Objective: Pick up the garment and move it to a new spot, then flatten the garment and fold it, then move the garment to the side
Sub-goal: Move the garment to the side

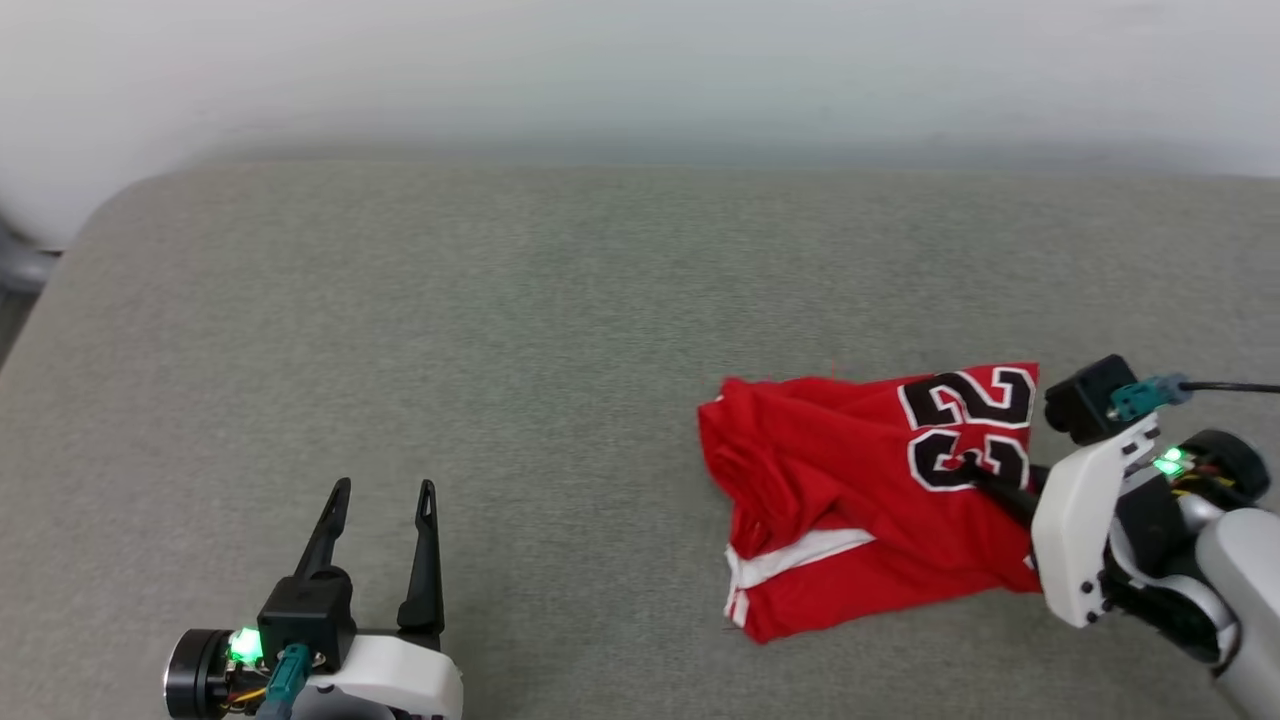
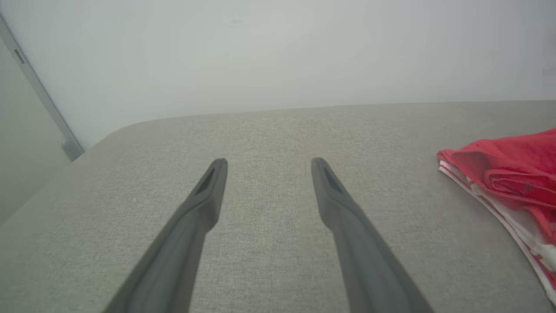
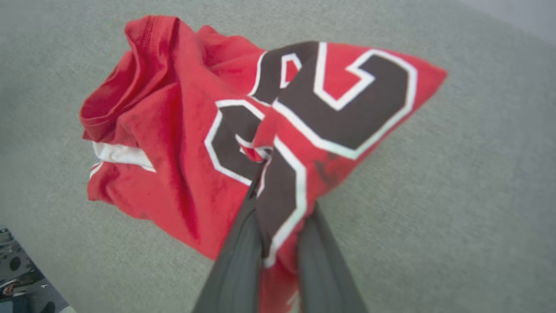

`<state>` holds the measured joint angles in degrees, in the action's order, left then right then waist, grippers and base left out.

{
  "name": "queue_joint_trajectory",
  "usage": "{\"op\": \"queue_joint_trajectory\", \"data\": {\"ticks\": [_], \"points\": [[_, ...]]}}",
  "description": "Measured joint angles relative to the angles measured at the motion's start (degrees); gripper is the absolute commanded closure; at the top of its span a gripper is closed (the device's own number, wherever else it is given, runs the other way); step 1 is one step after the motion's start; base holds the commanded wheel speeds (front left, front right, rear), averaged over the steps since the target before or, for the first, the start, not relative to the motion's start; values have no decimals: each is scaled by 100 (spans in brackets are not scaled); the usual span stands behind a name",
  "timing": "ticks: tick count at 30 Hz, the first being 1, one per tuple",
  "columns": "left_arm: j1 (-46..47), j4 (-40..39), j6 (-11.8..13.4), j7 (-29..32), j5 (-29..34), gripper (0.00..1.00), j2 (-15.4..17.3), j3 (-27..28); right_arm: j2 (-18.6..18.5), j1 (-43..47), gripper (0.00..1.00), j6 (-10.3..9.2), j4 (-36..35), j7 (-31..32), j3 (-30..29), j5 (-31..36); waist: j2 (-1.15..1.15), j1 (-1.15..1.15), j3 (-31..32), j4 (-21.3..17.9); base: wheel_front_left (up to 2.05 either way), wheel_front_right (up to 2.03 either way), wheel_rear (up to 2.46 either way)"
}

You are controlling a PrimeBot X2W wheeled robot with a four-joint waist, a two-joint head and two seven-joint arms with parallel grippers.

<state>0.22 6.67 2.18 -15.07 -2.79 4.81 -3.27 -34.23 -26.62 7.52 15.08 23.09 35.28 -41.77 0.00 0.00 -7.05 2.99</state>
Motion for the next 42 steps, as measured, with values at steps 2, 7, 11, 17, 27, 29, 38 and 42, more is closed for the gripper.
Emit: {"op": "queue_joint_trajectory", "data": {"ticks": [2,7,11,17,27,29,38,42], "points": [[-1,-48,13,0,11,0,-8,-20,-198,-39,100,0,-108,38,-12,88,0,0,-11,-170,0,0,0],[20,-91,21,0,54,0,-1,-24,-616,-107,100,0,-246,133,-232,99,0,0,-113,-559,0,0,0],[131,-182,0,0,76,0,15,-11,-942,-190,100,0,-244,224,-461,114,0,0,-297,-759,0,0,0],[301,-292,-24,0,110,0,67,-11,-1359,-371,100,1,136,325,-756,322,0,0,-654,-891,0,0,0],[624,-495,-67,0,147,0,108,-30,-1737,-740,100,1,1338,308,-1490,815,0,-1,-1245,-758,0,0,0],[655,-528,-67,0,152,0,119,-26,-1803,-795,100,1,1589,265,-1641,898,0,-1,-1360,-711,0,0,0],[859,-600,-66,0,156,0,141,-26,-1772,-1169,100,1,2570,-20,-2347,1374,0,-1,-1756,-537,0,0,0],[909,-566,-63,0,155,0,138,-24,-1634,-1248,100,2,2796,-70,-2515,1596,0,-1,-1756,-510,0,0,0]]}}
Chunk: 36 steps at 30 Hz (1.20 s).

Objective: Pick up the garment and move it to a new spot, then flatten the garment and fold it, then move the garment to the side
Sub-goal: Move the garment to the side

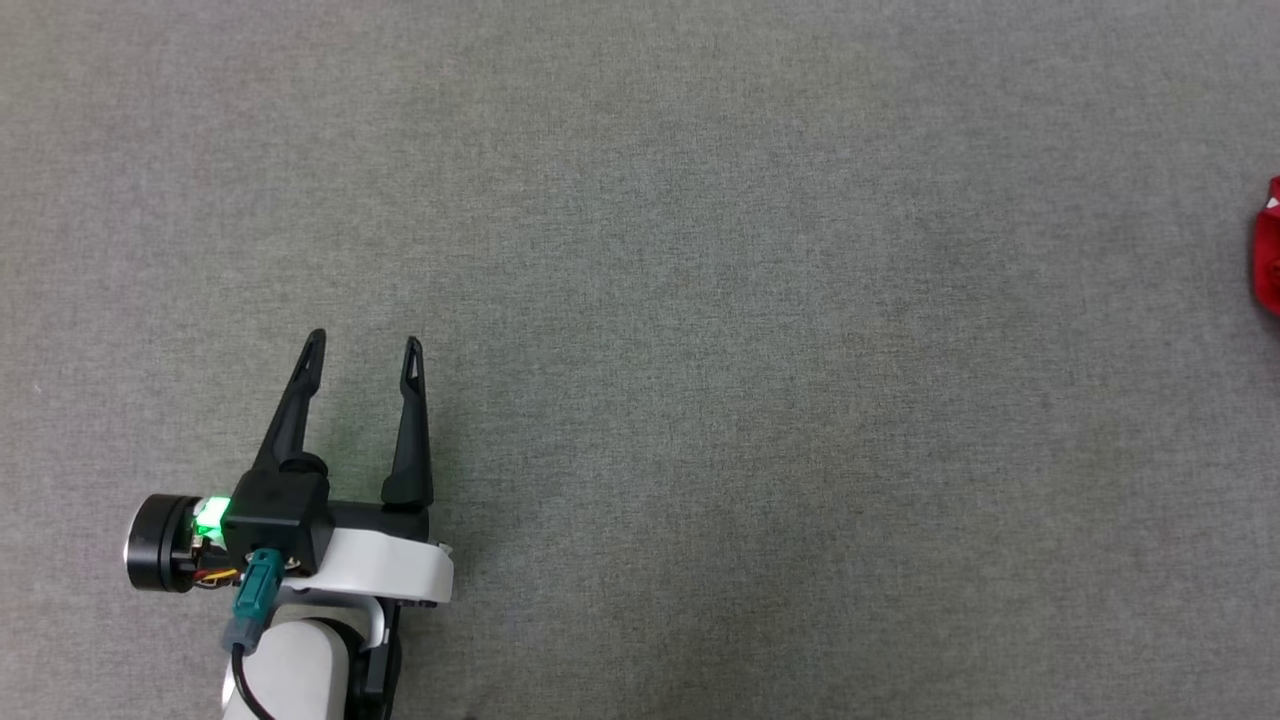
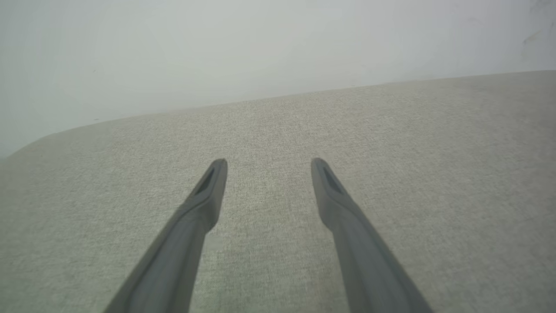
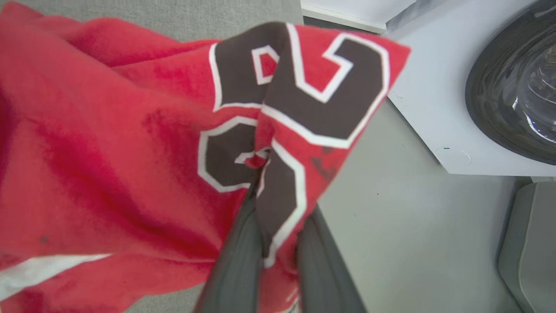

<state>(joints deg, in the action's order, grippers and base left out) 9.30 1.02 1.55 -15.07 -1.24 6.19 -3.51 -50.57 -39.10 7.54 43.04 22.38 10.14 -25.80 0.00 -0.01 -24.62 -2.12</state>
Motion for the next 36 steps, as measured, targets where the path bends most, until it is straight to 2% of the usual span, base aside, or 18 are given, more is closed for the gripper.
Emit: {"op": "queue_joint_trajectory", "data": {"ticks": [1,2,3,6,11,17,25,30,36], "points": [[9,10,3,0,-1,0,-1,2,41,-14,98,0,58,-71,-59,73,0,0,18,1,0,0,0],[8,18,7,0,-2,0,-3,1,85,-39,56,-1,113,-102,-120,136,0,0,42,-1,0,0,0],[7,32,16,0,-3,0,-5,5,144,-68,0,-1,166,-100,-168,185,0,0,71,-5,0,0,0],[-44,66,45,0,-7,0,-19,7,316,-66,0,-1,270,-121,-275,356,0,0,204,-17,0,0,0],[-224,120,66,0,-38,0,-43,20,354,-3,0,-1,111,-480,-378,760,0,1,534,-24,0,0,0],[-515,163,113,0,-78,0,-77,56,647,204,0,-1,-609,-1505,-773,1212,0,2,991,-8,0,0,0],[-848,275,121,0,-107,0,-78,104,1846,840,0,-2,-1778,-2744,-1725,1895,0,2,1540,141,0,0,0],[-1031,323,113,0,-132,0,-63,143,2674,1355,0,-2,-2621,-3194,-1831,2132,0,2,1859,286,0,0,0],[-1136,383,101,0,-140,0,-67,125,3499,2086,0,-2,-3382,-3482,-1635,2130,0,2,2132,455,0,0,0]]}}
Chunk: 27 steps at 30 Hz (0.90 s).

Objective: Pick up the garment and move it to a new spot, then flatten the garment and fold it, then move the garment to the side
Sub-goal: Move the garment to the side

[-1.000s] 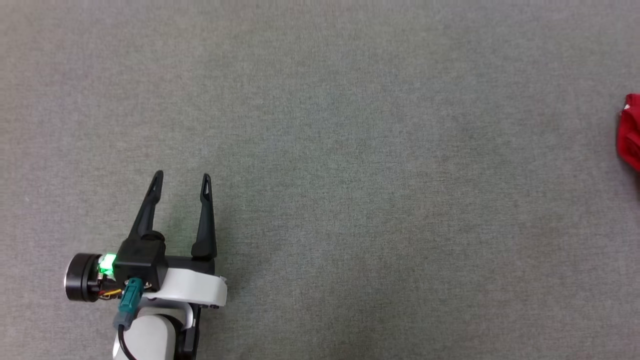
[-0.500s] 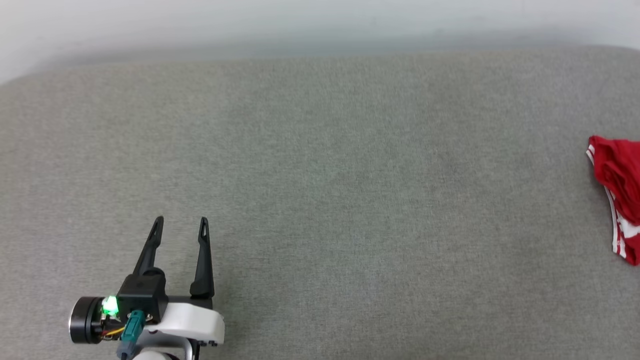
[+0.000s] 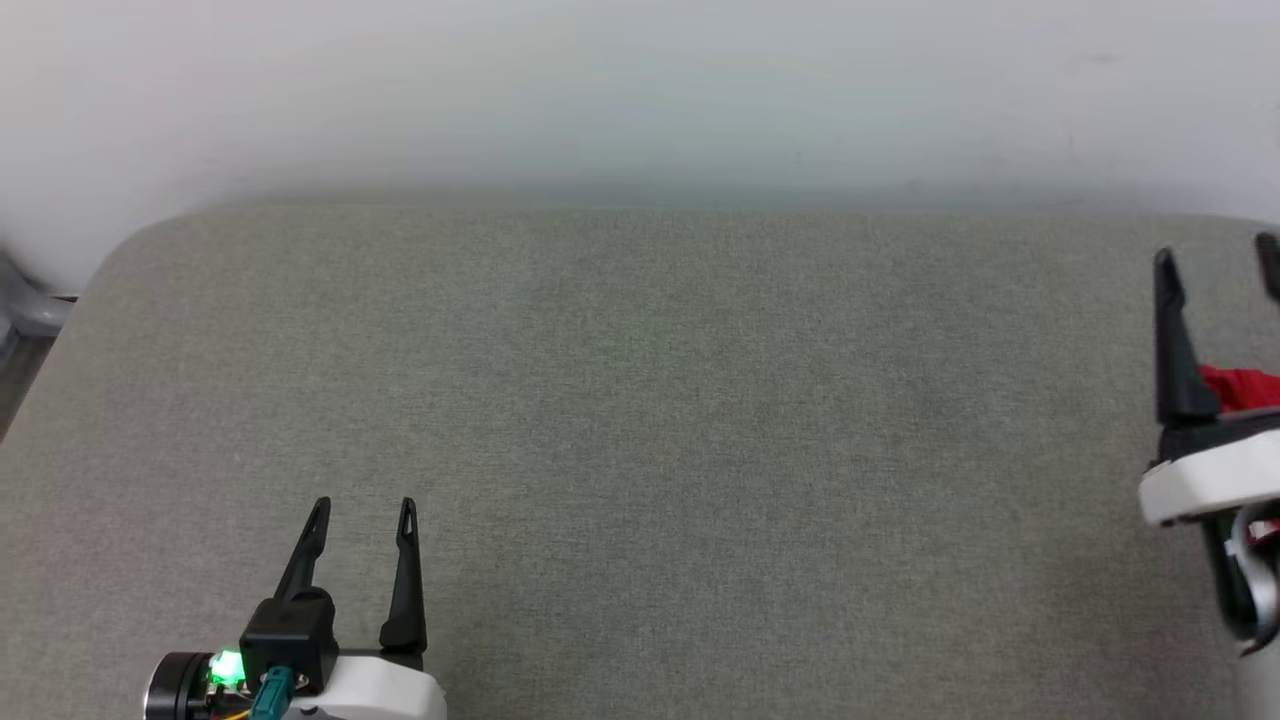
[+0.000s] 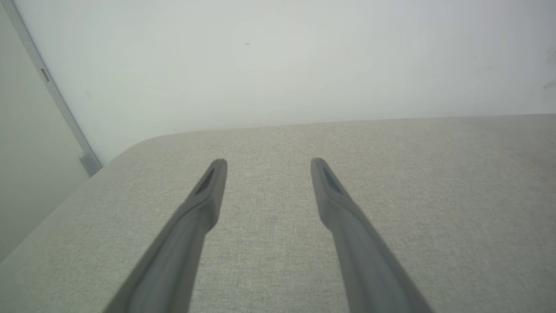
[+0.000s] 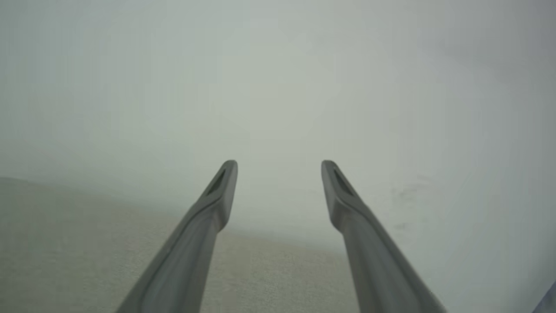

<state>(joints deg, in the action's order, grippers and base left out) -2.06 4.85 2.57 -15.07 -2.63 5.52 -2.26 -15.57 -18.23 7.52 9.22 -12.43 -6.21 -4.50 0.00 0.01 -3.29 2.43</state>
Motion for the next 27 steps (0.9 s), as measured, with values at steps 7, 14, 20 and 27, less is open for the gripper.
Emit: {"op": "queue_joint_trajectory", "data": {"ticks": [7,14,20,27], "points": [[-70,40,-7,0,-5,0,-5,-44,693,792,0,0,-472,-80,323,-11,0,0,196,124,0,0,0],[-121,67,-5,0,-5,0,-7,-51,976,1489,0,-1,-407,-174,561,-243,0,0,326,198,0,0,0],[-171,66,-56,0,-5,0,2,-83,1107,1951,0,-1,-312,-222,711,-269,0,0,407,195,0,0,0],[-230,70,-67,0,-10,0,15,-81,1220,2388,0,-1,-508,-248,483,-256,0,0,495,196,0,0,0]]}}
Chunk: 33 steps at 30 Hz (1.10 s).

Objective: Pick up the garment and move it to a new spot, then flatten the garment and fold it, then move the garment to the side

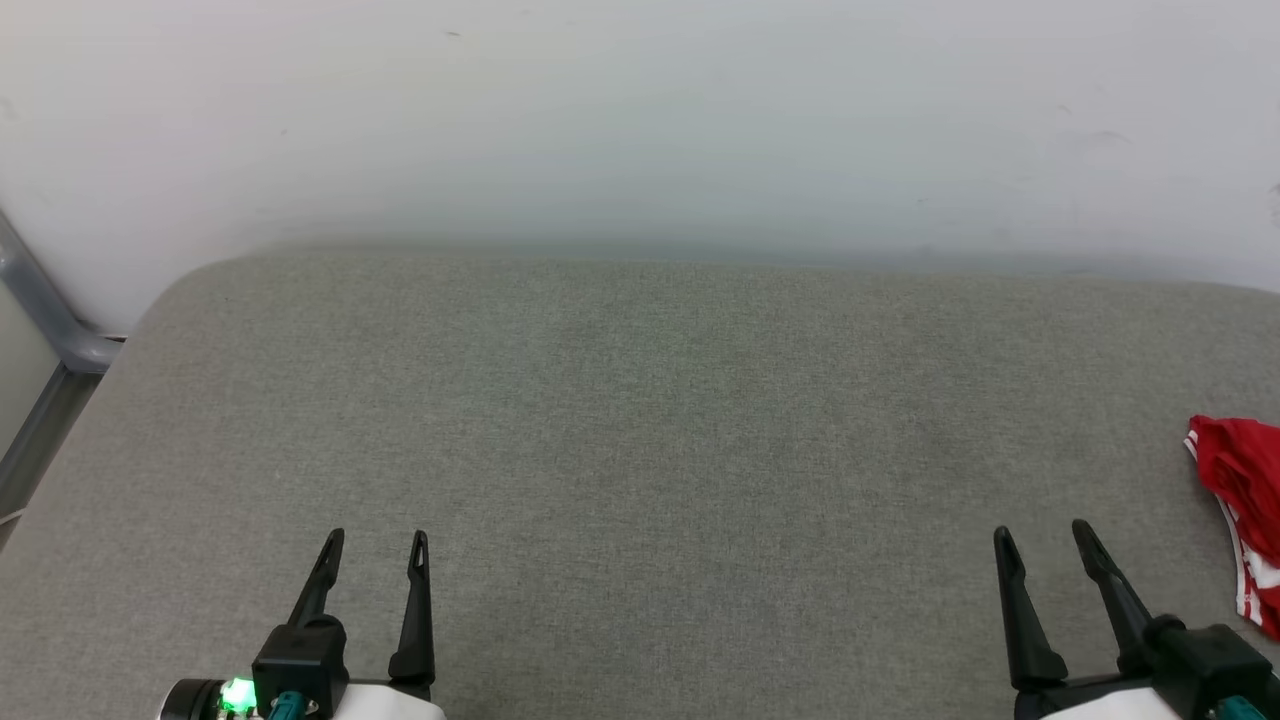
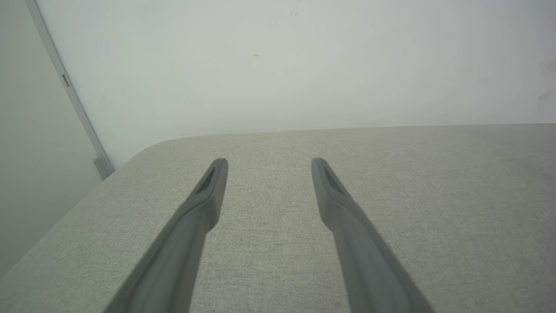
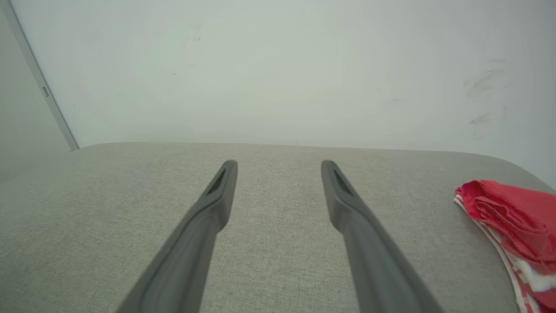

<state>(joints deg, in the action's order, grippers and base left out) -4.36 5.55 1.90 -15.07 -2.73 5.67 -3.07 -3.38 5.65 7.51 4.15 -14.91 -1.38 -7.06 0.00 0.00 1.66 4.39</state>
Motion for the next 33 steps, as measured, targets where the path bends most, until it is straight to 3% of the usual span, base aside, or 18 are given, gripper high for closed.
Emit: {"op": "queue_joint_trajectory", "data": {"ticks": [12,23,24,29,33], "points": [[-109,-29,-91,0,-56,0,8,-34,36,414,0,0,-552,-10,-265,22,0,0,95,-24,0,0,0],[-136,10,-88,0,-56,0,11,-34,37,524,0,0,-578,-11,-345,-2,0,0,125,-12,0,0,0],[-141,33,-87,1,-55,100,7,-30,37,525,100,0,-555,-10,-343,-2,0,-1,125,-12,0,0,0],[-270,319,-89,37,-65,100,-59,-35,38,542,100,1,-277,16,-328,-12,0,0,125,-13,0,0,0],[-263,393,-130,174,-491,100,-71,12,38,535,100,1,-198,105,-315,-441,0,-1,115,-26,0,0,0]]}}
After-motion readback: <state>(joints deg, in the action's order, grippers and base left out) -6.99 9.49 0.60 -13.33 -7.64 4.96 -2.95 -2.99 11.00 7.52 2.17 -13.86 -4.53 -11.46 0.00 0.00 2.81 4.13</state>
